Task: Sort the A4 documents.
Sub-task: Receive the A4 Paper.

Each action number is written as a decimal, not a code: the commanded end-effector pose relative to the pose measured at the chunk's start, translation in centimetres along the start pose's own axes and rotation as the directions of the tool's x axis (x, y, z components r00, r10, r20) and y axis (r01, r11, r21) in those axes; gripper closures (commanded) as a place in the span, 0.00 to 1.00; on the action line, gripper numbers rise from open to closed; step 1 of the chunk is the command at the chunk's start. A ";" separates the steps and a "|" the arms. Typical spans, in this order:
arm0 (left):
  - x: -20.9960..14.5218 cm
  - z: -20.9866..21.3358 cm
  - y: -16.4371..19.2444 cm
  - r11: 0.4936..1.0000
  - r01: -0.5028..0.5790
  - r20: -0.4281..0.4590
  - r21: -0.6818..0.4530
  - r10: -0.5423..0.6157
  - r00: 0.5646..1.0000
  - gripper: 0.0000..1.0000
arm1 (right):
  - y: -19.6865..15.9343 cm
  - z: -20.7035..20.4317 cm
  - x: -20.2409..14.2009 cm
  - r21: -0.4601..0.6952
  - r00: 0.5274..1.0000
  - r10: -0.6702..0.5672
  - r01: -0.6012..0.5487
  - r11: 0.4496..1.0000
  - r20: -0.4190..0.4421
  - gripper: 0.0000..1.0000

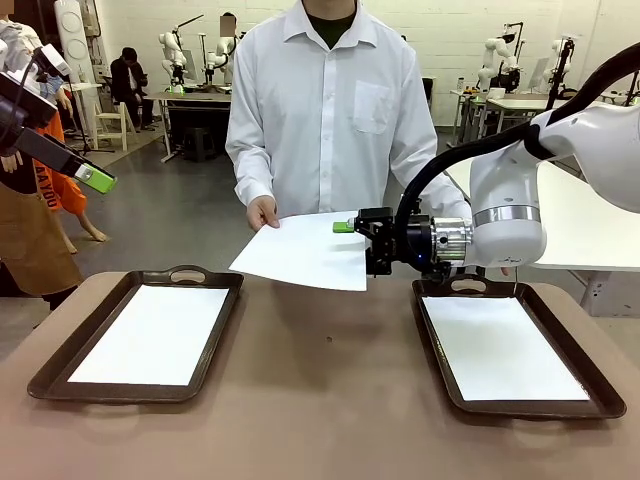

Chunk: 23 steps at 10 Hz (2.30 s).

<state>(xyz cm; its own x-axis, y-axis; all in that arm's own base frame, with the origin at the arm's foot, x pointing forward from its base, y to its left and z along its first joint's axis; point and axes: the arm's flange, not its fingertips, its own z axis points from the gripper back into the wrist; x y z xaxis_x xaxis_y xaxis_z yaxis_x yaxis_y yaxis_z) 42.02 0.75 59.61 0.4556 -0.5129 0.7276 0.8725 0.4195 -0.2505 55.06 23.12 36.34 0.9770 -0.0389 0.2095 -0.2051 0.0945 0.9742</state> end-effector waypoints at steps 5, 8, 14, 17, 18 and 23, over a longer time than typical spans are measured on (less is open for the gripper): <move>0.0 0.1 -0.1 1.000 0.004 -0.003 0.001 -0.004 1.000 0.00 | -0.5 0.7 -0.1 0.010 0.999 -0.034 0.034 0.999 -0.010 0.62; 0.0 0.1 -0.1 1.000 0.004 -0.003 0.001 -0.004 1.000 0.00 | -0.9 2.1 -0.6 0.009 0.998 -0.058 0.058 0.998 0.013 1.00; 0.0 0.1 -0.1 1.000 0.004 -0.003 0.001 -0.004 1.000 0.00 | -0.8 1.8 -0.5 0.036 0.998 -0.064 0.065 0.997 -0.005 1.00; 0.0 0.1 -0.1 1.000 0.004 -0.003 0.001 -0.004 1.000 0.00 | -0.8 1.8 -0.4 0.080 0.993 -0.086 0.093 0.993 -0.086 1.00; 0.0 0.1 -0.1 1.000 0.004 -0.003 0.001 -0.004 1.000 0.00 | -1.0 1.8 -0.5 0.035 0.999 -0.047 0.047 0.998 -0.006 1.00; 0.0 0.1 -0.1 1.000 0.004 -0.003 0.001 -0.004 1.000 0.00 | -1.0 1.8 -0.5 0.035 0.999 -0.047 0.047 0.998 -0.006 1.00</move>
<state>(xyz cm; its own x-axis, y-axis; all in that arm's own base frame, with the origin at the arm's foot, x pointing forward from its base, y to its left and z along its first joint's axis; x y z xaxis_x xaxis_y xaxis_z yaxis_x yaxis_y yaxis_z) 42.02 0.75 59.61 0.4556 -0.5129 0.7276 0.8725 0.4195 -0.2505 54.66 21.13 35.42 0.9871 -0.0267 0.1576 -0.1560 0.0532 0.9863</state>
